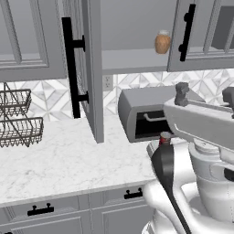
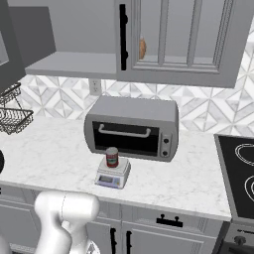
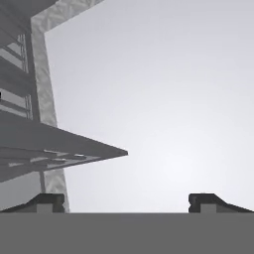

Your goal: Pick the canned food and place it on the digital scale for weighing, and close the cabinet.

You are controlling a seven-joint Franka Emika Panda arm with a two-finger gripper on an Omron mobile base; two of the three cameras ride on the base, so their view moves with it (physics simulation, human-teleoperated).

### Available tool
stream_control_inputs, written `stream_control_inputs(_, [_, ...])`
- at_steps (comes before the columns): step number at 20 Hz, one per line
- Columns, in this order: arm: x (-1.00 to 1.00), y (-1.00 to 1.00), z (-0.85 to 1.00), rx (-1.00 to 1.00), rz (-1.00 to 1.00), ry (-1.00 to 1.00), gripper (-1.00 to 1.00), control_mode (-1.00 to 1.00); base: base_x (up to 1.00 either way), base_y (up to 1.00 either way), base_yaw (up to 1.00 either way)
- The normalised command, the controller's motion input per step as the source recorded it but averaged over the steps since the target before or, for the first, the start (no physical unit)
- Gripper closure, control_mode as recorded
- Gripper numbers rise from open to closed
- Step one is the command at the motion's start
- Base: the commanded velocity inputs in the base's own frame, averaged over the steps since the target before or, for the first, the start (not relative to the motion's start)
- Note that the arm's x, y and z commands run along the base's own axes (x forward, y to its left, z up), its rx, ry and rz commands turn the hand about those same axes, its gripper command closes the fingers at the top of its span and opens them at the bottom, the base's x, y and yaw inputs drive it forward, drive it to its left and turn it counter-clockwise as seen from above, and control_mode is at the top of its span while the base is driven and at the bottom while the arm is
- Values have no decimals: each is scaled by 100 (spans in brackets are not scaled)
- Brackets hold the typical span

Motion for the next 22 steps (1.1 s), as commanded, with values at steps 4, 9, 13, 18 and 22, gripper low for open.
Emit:
stream_control_inputs(4, [-100, 100, -90, 1, 0, 0, -100, -100, 0, 0, 0])
stream_control_inputs(9, [-43, 100, -62, 2, 0, 26, -100, -100, 0, 0, 0])
stream_control_inputs(13, [100, 100, -100, 1, 21, 32, -100, -100, 0, 0, 0])
stream_control_inputs(18, [9, 30, -71, 14, 25, 7, -100, -100, 0, 0, 0])
stream_control_inputs(22, [-55, 68, -88, 7, 17, 5, -100, -100, 0, 0, 0])
